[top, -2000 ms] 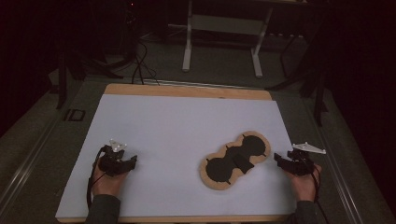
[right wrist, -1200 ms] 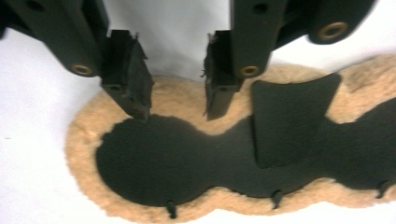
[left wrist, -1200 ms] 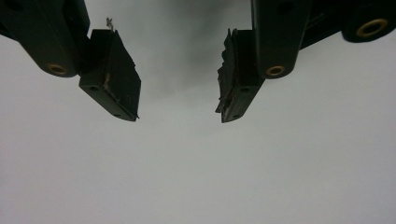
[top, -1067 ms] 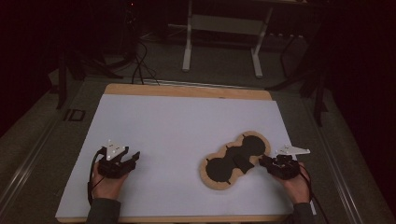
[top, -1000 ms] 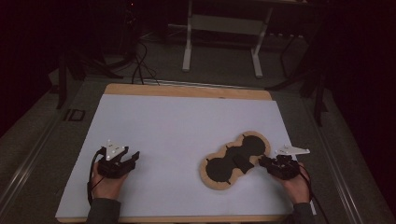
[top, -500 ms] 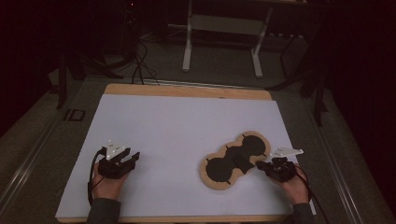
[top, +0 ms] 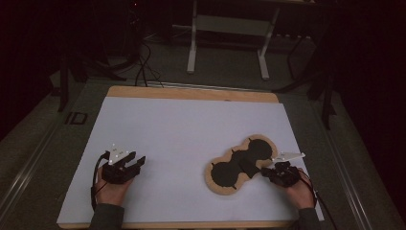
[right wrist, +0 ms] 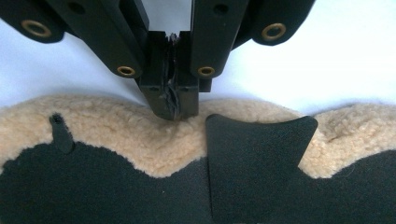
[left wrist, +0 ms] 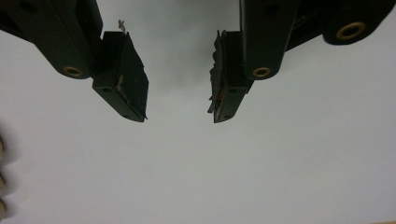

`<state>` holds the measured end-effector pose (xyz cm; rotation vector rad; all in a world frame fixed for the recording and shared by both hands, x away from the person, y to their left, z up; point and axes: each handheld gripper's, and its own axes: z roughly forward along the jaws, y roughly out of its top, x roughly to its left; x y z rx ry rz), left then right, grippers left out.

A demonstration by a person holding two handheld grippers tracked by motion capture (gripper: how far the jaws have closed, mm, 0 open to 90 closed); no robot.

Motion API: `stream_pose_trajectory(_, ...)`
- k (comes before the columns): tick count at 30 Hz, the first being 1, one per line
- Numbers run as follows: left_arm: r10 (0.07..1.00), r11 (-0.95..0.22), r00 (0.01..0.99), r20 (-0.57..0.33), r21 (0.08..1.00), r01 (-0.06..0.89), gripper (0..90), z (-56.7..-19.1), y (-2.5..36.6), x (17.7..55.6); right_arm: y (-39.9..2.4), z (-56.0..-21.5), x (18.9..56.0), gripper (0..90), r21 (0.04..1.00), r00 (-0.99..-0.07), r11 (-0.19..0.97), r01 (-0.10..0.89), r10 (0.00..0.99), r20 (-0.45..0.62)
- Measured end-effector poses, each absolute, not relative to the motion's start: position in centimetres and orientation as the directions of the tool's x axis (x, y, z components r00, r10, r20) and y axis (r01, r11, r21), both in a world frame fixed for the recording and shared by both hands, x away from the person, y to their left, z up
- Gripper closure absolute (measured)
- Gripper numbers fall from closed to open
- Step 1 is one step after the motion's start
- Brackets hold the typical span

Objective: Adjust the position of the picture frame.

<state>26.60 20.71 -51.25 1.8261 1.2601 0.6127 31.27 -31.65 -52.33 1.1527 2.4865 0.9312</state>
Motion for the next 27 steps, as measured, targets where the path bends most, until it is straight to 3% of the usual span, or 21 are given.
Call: stream_pose_trajectory(27,0.89,-0.164,0.442,-0.11,0.828,0.536,71.4,-51.4,20.6,26.8,-30.4,-52.4,31.4,89.8,0.643,-0.653,0.476,0.599,0.756,0.049)
